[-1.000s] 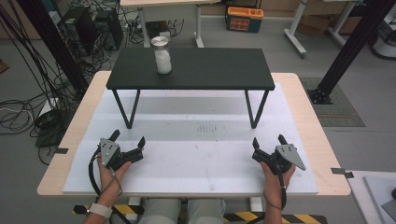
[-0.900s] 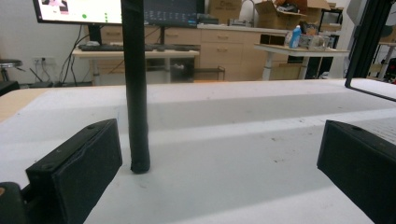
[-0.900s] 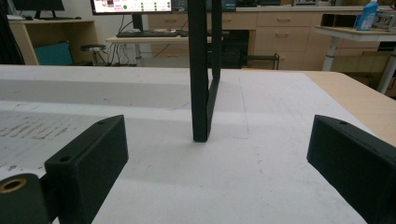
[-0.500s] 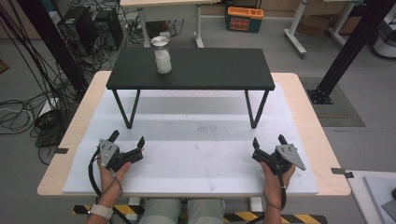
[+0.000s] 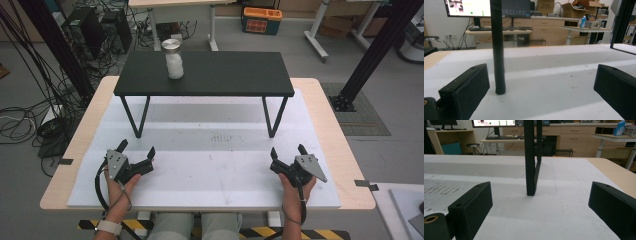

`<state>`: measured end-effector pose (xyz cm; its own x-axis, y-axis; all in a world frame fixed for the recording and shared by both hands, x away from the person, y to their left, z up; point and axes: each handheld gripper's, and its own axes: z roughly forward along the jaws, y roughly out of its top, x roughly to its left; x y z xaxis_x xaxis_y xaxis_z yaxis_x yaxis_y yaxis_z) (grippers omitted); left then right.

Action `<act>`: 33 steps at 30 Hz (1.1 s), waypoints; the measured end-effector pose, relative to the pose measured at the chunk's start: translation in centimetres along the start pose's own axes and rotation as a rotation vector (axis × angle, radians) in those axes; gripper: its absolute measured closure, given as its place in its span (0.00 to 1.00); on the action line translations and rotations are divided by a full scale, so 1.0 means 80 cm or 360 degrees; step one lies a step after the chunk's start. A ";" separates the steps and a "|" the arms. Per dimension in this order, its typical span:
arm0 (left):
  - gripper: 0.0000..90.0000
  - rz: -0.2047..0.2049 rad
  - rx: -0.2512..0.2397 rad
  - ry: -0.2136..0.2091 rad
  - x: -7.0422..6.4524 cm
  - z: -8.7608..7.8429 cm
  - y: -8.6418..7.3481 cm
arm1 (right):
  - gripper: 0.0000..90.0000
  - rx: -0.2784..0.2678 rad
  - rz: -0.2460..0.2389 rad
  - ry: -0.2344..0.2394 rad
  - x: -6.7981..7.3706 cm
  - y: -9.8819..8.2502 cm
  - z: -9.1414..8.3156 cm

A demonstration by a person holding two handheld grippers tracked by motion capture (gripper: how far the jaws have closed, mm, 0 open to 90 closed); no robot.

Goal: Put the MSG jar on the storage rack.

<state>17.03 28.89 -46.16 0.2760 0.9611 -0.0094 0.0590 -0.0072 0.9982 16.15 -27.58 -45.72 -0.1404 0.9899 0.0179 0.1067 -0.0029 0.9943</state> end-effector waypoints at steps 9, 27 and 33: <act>0.01 -0.0017 -0.0001 0.0017 -0.001 0.000 0.000 | 0.05 -0.0004 0.0003 0.0000 0.000 -0.001 0.000; 0.01 -0.0016 -0.0013 0.0017 -0.002 -0.001 -0.002 | 0.05 -0.0008 0.0001 0.0002 -0.001 -0.001 0.000; 0.01 -0.0018 -0.0016 0.0017 -0.001 -0.001 -0.002 | 0.05 -0.0009 0.0002 0.0002 0.000 -0.001 0.000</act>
<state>16.92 28.80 -46.34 0.2653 0.9640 -0.0199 0.0524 0.0062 0.9986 16.10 -27.62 -45.82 -0.1414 0.9898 0.0190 0.1011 -0.0047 0.9949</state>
